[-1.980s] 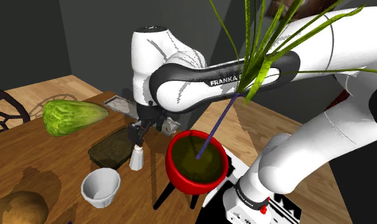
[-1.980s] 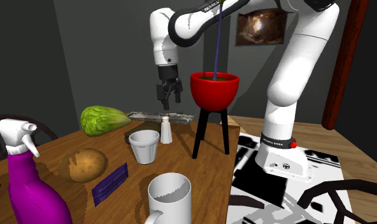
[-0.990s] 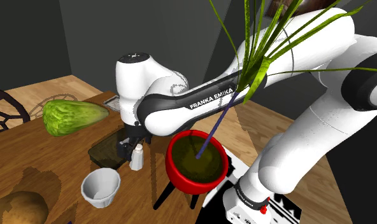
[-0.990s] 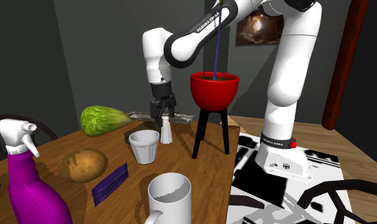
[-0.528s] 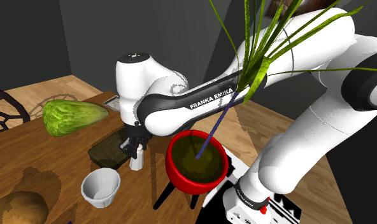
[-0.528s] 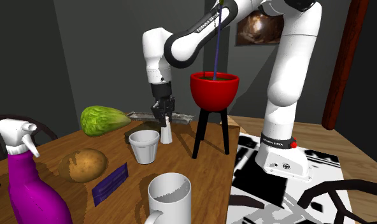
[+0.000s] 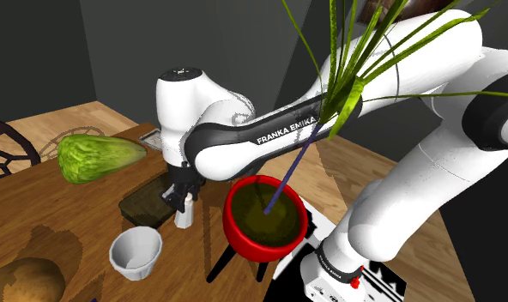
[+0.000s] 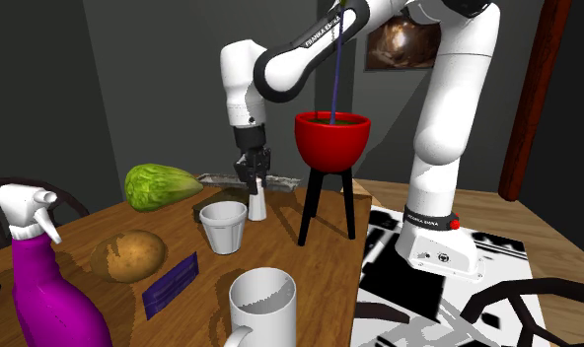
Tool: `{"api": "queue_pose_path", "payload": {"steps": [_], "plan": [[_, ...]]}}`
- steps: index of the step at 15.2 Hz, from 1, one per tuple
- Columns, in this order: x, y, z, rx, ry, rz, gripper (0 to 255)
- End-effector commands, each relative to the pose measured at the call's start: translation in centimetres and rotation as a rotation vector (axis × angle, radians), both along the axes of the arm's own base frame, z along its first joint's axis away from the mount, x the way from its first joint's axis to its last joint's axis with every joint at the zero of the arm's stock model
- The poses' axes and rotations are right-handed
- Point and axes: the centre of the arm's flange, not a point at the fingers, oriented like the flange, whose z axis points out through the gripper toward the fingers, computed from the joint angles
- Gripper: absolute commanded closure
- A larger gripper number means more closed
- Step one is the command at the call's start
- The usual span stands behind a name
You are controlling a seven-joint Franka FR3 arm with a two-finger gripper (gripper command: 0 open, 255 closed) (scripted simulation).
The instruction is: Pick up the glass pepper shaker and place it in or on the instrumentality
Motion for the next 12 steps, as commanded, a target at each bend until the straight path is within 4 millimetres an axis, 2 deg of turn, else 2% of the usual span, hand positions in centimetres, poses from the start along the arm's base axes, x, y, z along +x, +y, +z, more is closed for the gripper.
{"api": "queue_pose_path", "payload": {"steps": [1, 12], "plan": [[0.0, 0.0, 1.0, 0.0, 0.0, 0.0, 255], [0.0, 0.0, 6.8, 0.0, 0.0, 0.0, 255]]}}
